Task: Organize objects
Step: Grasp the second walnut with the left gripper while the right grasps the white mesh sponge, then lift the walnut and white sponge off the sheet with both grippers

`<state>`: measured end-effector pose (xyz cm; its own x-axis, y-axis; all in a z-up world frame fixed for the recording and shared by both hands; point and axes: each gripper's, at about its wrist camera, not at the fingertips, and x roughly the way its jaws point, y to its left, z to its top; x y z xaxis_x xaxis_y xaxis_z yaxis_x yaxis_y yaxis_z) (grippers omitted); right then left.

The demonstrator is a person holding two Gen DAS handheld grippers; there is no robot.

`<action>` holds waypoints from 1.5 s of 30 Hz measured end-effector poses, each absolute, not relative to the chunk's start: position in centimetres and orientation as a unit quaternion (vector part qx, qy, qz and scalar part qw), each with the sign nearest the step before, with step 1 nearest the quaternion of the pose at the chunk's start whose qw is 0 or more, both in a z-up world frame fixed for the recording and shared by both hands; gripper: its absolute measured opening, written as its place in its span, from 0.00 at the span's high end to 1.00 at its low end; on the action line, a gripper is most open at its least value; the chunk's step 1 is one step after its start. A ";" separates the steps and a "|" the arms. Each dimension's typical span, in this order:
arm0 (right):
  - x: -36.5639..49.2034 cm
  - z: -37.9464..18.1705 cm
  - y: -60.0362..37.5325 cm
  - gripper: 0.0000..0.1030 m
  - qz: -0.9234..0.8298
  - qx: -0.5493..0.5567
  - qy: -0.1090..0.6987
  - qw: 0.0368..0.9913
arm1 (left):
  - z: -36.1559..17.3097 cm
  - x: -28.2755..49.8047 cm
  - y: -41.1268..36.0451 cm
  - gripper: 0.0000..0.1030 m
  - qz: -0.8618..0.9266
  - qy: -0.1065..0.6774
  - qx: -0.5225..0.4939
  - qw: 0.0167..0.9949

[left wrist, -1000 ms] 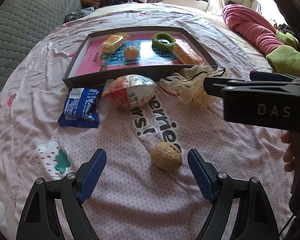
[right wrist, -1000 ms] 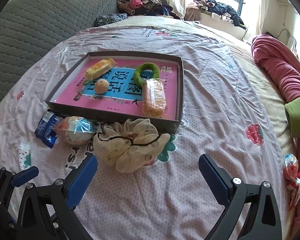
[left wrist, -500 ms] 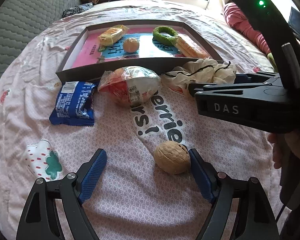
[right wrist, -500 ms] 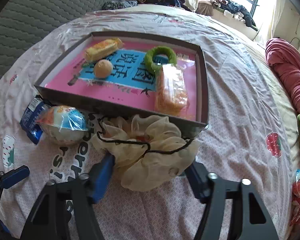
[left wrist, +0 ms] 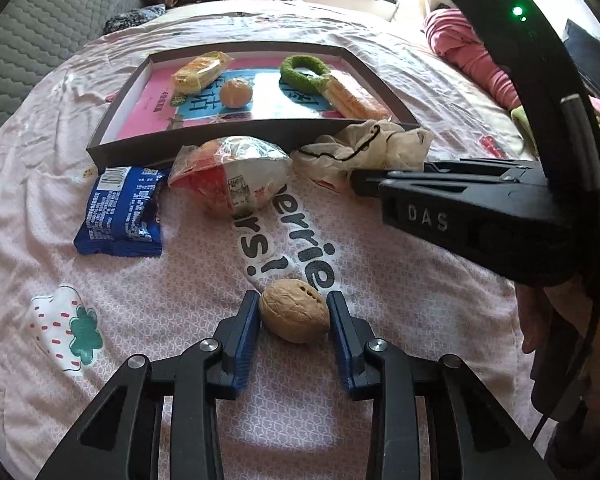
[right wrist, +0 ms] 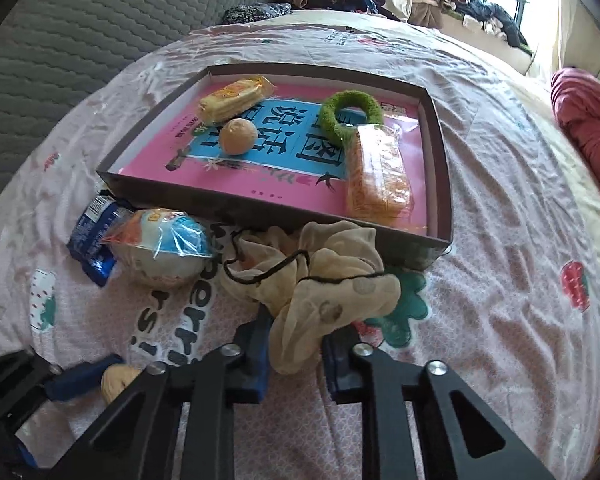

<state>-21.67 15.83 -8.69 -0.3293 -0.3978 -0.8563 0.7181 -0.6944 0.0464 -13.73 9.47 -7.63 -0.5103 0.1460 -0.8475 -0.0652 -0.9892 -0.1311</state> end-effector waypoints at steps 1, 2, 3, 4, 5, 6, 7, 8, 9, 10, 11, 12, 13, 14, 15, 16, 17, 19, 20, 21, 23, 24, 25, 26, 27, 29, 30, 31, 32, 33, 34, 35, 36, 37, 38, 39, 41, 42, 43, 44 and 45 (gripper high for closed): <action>-21.7 -8.7 15.9 0.85 -0.796 0.463 0.170 0.351 | -7.6 -13.7 9.5 0.66 0.868 -0.041 -0.491 0.062; -21.7 -8.7 16.0 0.85 -0.796 0.464 0.168 0.351 | -7.6 -13.7 9.4 0.66 0.867 -0.044 -0.491 0.064; -21.6 -8.6 16.1 0.85 -0.797 0.463 0.166 0.351 | -7.5 -13.6 9.3 0.66 0.867 -0.046 -0.492 0.065; -21.6 -8.5 16.2 0.85 -0.798 0.462 0.164 0.351 | -7.5 -13.6 9.3 0.66 0.867 -0.046 -0.492 0.064; -21.6 -8.4 16.2 0.86 -0.798 0.462 0.161 0.352 | -7.5 -13.6 9.3 0.66 0.867 -0.045 -0.492 0.064; -21.6 -8.3 16.3 0.86 -0.799 0.461 0.157 0.352 | -7.4 -13.5 9.4 0.66 0.868 -0.042 -0.491 0.064; -21.5 -8.1 16.4 0.86 -0.800 0.460 0.155 0.352 | -7.4 -13.5 9.4 0.66 0.868 -0.039 -0.492 0.064; -21.5 -8.0 16.5 0.86 -0.801 0.459 0.153 0.352 | -7.4 -13.5 9.5 0.66 0.868 -0.039 -0.491 0.063; -21.4 -7.8 16.6 0.86 -0.802 0.459 0.153 0.351 | -7.3 -13.4 9.5 0.66 0.868 -0.040 -0.491 0.064; -21.3 -7.7 16.7 0.86 -0.802 0.458 0.153 0.352 | -7.3 -13.4 9.5 0.66 0.868 -0.040 -0.491 0.064; -21.2 -7.6 16.8 0.86 -0.802 0.457 0.153 0.352 | -7.3 -13.4 9.4 0.66 0.868 -0.041 -0.490 0.064; -21.0 -7.4 17.0 0.86 -0.803 0.457 0.152 0.353 | -7.3 -13.3 9.4 0.66 0.868 -0.041 -0.491 0.064; -20.9 -7.2 17.1 0.86 -0.803 0.455 0.152 0.353 | -7.2 -13.3 9.4 0.66 0.868 -0.042 -0.491 0.064; -20.7 -7.0 17.2 0.86 -0.804 0.454 0.151 0.354 | -7.1 -13.2 9.4 0.66 0.868 -0.042 -0.490 0.064; -20.6 -6.9 17.3 0.86 -0.804 0.454 0.149 0.354 | -7.0 -13.1 9.4 0.66 0.869 -0.042 -0.489 0.063; -20.4 -6.7 17.5 0.86 -0.804 0.453 0.147 0.355 | -6.9 -13.1 9.3 0.66 0.869 -0.042 -0.489 0.063; -20.2 -6.5 17.6 0.86 -0.805 0.453 0.146 0.355 | -6.7 -13.0 9.3 0.66 0.870 -0.044 -0.487 0.063; -19.8 -6.3 17.8 0.86 -0.805 0.452 0.147 0.355 | -6.3 -12.8 9.3 0.66 0.871 -0.043 -0.485 0.062; -19.6 -6.2 17.9 0.86 -0.806 0.452 0.146 0.354 | -6.0 -12.7 9.3 0.66 0.873 -0.042 -0.483 0.062; -19.4 -6.0 18.0 0.86 -0.806 0.452 0.144 0.355 | -5.8 -12.6 9.2 0.66 0.873 -0.042 -0.481 0.062; -19.0 -5.6 18.3 0.86 -0.808 0.449 0.143 0.353 | -5.3 -12.4 9.2 0.66 0.875 -0.041 -0.479 0.062; -18.8 -5.4 18.4 0.86 -0.808 0.449 0.142 0.354 | -5.0 -12.2 9.2 0.66 0.876 -0.040 -0.477 0.061; -18.5 -5.1 18.5 0.86 -0.808 0.448 0.140 0.355 | -4.8 -12.0 9.2 0.66 0.877 -0.040 -0.475 0.060; -18.3 -4.9 18.6 0.86 -0.809 0.447 0.140 0.354 | -4.5 -11.9 9.1 0.66 0.877 -0.041 -0.474 0.060; -18.0 -4.5 18.7 0.86 -0.811 0.445 0.140 0.354 | -4.2 -11.7 9.1 0.66 0.878 -0.041 -0.473 0.060; -17.6 -3.9 18.9 0.86 -0.813 0.441 0.136 0.355 | -3.8 -11.4 9.0 0.66 0.880 -0.040 -0.470 0.059; -17.4 -3.7 19.0 0.86 -0.814 0.440 0.136 0.354 | -3.4 -11.1 8.9 0.66 0.881 -0.040 -0.467 0.058; -17.2 -3.3 19.1 0.86 -0.815 0.438 0.136 0.354 | -3.2 -10.9 8.9 0.66 0.882 -0.040 -0.465 0.057; -16.9 -2.9 19.3 0.86 -0.817 0.435 0.134 0.354 | -2.9 -10.7 8.8 0.66 0.884 -0.040 -0.463 0.056; -16.7 -2.5 19.4 0.86 -0.818 0.433 0.135 0.354 | -2.4 -10.5 8.8 0.66 0.886 -0.038 -0.459 0.054; -16.4 -2.1 19.4 0.86 -0.819 0.430 0.135 0.355 | -2.0 -10.3 8.7 0.66 0.888 -0.038 -0.456 0.053; -16.1 -1.6 19.5 0.86 -0.821 0.426 0.133 0.356 | -1.6 -10.0 8.7 0.66 0.890 -0.036 -0.452 0.051; -15.9 -1.2 19.6 0.86 -0.822 0.423 0.134 0.357 | -1.2 -9.9 8.6 0.66 0.891 -0.036 -0.450 0.050; -15.6 -0.7 19.7 0.86 -0.824 0.419 0.135 0.357 | -0.8 -9.7 8.6 0.66 0.893 -0.035 -0.446 0.050; -15.3 -0.2 19.8 0.86 -0.826 0.415 0.134 0.358 | -0.3 -9.4 8.6 0.66 0.894 -0.034 -0.444 0.050; -15.1 0.3 19.9 0.86 -0.827 0.411 0.134 0.359 | 0.1 -9.2 8.5 0.66 0.895 -0.034 -0.442 0.049; -14.6 1.3 20.0 0.86 -0.830 0.405 0.134 0.360 | 1.0 -8.8 8.4 0.66 0.899 -0.033 -0.435 0.047; -14.4 1.7 20.1 0.86 -0.831 0.402 0.134 0.360 | 1.5 -8.6 8.4 0.66 0.900 -0.031 -0.432 0.046; -14.2 2.1 20.1 0.86 -0.832 0.400 0.133 0.361 | 2.0 -8.4 8.3 0.66 0.902 -0.031 -0.428 0.044; -14.0 2.5 20.2 0.86 -0.833 0.397 0.133 0.361 | 2.4 -8.3 8.2 0.66 0.904 -0.029 -0.425 0.042; -13.7 2.9 20.2 0.86 -0.834 0.394 0.133 0.362 | 2.8 -8.2 8.1 0.66 0.905 -0.029 -0.423 0.040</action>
